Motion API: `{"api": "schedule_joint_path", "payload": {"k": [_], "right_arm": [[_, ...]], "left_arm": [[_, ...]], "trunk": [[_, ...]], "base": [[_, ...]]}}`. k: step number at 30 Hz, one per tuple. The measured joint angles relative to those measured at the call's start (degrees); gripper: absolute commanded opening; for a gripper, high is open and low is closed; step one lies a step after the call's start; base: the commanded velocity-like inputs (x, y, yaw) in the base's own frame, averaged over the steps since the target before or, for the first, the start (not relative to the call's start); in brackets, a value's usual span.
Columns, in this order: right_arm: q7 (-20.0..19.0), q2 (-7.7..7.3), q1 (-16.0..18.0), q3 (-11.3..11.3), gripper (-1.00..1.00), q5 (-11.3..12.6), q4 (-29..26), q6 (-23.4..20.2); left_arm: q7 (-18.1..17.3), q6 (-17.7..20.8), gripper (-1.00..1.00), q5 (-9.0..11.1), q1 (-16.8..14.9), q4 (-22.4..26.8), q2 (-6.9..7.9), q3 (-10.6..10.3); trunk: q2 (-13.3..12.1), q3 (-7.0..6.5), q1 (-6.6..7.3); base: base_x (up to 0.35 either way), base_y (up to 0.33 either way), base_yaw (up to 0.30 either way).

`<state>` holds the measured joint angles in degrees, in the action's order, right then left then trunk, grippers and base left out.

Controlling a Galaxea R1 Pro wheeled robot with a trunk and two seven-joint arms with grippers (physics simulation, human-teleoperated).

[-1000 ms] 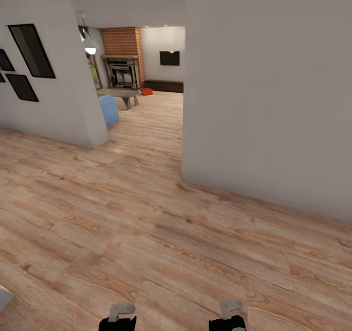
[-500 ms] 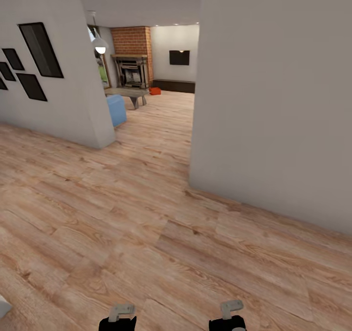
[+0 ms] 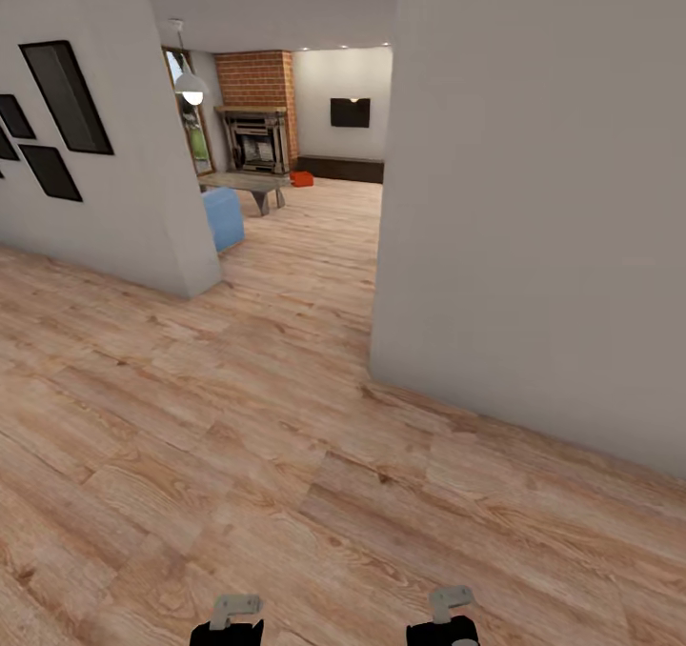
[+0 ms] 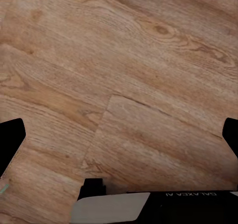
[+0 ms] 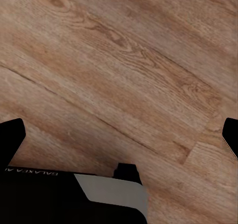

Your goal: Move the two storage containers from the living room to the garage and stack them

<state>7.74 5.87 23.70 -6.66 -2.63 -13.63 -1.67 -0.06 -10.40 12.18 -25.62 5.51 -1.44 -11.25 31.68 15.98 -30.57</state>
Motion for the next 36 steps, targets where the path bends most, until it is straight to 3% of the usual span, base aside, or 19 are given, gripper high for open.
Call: {"api": "schedule_joint_path", "payload": {"k": [18, 36], "right_arm": [[0.1, 0.02, 0.0, 0.0, 1.0, 0.1, 0.1, 0.0], [0.0, 1.17, 0.0, -0.1, 1.0, 0.0, 2.3, 0.0]], "left_arm": [[0.0, 0.6, 1.0, 0.5, 1.4, -0.2, 0.03, 0.4], [0.0, 0.0, 1.0, 0.6, 1.6, -0.2, 0.03, 0.5]], "trunk": [[0.0, 0.0, 0.0], [0.0, 0.01, -0.01]], "base": [[0.338, 0.0, 0.0], [0.307, 0.011, 0.008]]}}
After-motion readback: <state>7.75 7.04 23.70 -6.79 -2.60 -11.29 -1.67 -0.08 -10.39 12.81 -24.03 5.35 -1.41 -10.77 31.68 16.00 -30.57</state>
